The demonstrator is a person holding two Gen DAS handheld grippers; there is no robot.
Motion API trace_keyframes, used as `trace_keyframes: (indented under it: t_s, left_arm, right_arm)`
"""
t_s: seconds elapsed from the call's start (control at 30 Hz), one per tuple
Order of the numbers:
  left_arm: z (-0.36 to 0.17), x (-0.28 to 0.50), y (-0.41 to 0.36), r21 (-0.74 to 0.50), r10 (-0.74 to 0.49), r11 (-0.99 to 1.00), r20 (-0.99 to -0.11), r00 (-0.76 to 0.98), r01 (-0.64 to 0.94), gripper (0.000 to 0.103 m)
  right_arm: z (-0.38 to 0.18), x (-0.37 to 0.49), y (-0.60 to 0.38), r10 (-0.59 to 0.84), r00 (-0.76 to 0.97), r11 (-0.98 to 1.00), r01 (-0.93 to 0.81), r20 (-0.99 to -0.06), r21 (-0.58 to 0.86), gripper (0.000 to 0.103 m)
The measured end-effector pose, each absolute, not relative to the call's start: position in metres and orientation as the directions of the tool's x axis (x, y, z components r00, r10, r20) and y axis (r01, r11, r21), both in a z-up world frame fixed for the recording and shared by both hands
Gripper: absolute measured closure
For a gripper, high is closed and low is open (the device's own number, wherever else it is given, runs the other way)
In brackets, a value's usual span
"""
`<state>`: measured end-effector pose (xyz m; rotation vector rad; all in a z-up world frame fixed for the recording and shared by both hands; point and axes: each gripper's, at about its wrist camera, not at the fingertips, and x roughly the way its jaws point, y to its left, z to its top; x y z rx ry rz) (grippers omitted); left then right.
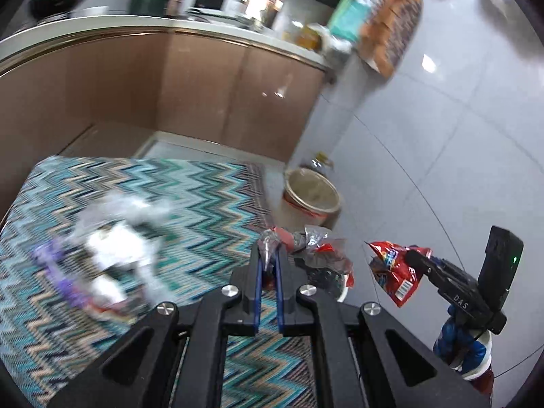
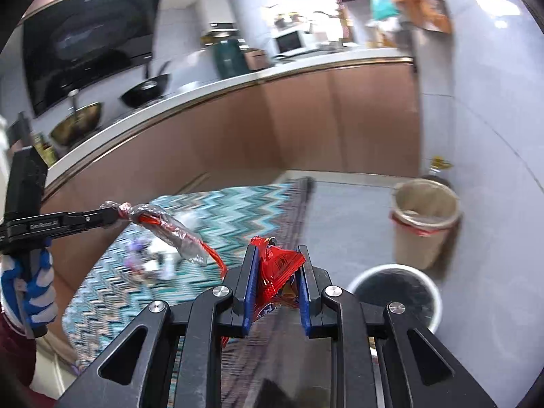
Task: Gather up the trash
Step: 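Carry both held items over the white bin and open both tools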
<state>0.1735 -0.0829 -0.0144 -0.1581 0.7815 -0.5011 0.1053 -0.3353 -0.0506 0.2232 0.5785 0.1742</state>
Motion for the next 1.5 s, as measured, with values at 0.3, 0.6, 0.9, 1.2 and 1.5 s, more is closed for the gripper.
trace_keyframes:
  t_s: [0.3, 0.6, 0.9, 1.2, 1.5]
  left_arm:
    - [-0.053, 0.229, -0.227, -0.179, -0.422, 0.877, -0.731, 0.536, 0.446, 0.097]
    - [-0.121, 0.277, -0.318, -0.069, -0.320, 0.883, -0.813, 0.486, 0.465, 0.096]
    - [-0.164, 0.312, -0.342, -0.101, -0.322, 0.883, -0.840, 0.436, 0.458, 0.092]
    - [-0.139, 0.298, -0.301, -0.227, -0.441, 0.856, -0.791, 0.425, 0.465, 0.065]
    - [-0.072, 0.253, -0.235, -0.233, -0.487, 0.848, -0.695, 0.529, 0.475, 0.065]
  right_arm:
    - [-0.087, 0.143, -0.408, 0.109, 0.806, 0.967, 0.050, -0.582, 0.250, 0.082]
    - [-0.144, 0.195, -0.448, 0.036, 0.743, 0.960, 0.159, -0.669, 0.229, 0.080]
    - [-0.182, 0.231, -0.457, -0.059, 0.672, 0.961, 0.239, -0.738, 0.140, 0.054]
    - [-0.168, 0.217, -0.447, -0.089, 0.679, 0.955, 0.266, -0.728, 0.131, 0.047]
    - [-0.099, 0.179, -0.406, -0.078, 0.779, 0.970, 0.204, -0.623, 0.134, 0.043]
